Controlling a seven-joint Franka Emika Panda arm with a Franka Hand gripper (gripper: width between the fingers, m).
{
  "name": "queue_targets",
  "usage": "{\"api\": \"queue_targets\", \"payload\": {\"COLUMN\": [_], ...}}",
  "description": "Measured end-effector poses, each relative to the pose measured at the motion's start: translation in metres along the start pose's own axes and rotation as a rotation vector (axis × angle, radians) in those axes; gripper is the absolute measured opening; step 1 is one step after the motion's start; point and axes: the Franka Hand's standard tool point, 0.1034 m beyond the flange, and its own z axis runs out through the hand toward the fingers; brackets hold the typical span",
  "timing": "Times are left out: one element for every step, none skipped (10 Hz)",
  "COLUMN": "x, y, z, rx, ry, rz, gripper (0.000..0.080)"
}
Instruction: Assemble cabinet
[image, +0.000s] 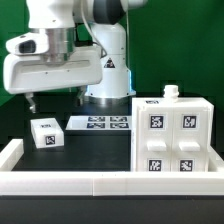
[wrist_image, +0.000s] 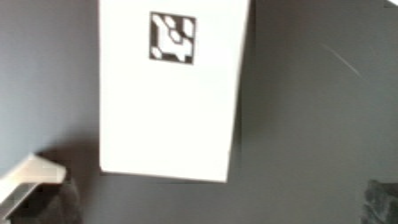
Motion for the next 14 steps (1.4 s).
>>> {"api": "queue_targets", "payload": {"x": [-0.008, -0.011, -0.014, -0.017, -0.019, -0.022, -0.025, -0.028, -0.028, -0.028, -0.028, -0.028, -0.028, -0.028], "y": [0.005, 0.007, 0.008, 0.007, 0.008, 0.009, 0.010, 0.010, 0.011, 0.011, 0.011, 0.011, 0.011, 0.011], "z": [0.009, 0.015, 0.023, 0.031, 0.039, 0.047, 0.053, 0.058, 0.060, 0.061, 0.061, 0.061, 0.061, 0.061], "rx": [0.008, 0.010, 0.010, 0.015, 0.010, 0.008, 0.003, 0.001, -0.013, -0.020, -0.021, -0.021, -0.021, -0.020], "ry": [-0.013, -0.018, -0.022, -0.032, -0.032, -0.035, -0.034, -0.036, -0.025, -0.020, -0.020, -0.020, -0.020, -0.020], "rz": [-0.001, 0.000, -0.008, -0.007, -0.011, -0.017, -0.021, -0.021, -0.022, -0.022, -0.023, -0.023, -0.023, -0.023], "gripper": [0.0797, 0.0797, 0.0797, 0.0797, 0.0797, 0.0797, 0.0797, 0.0797, 0.0797, 0.0797, 0.0685, 0.0557, 0.0557, 0.0558]}}
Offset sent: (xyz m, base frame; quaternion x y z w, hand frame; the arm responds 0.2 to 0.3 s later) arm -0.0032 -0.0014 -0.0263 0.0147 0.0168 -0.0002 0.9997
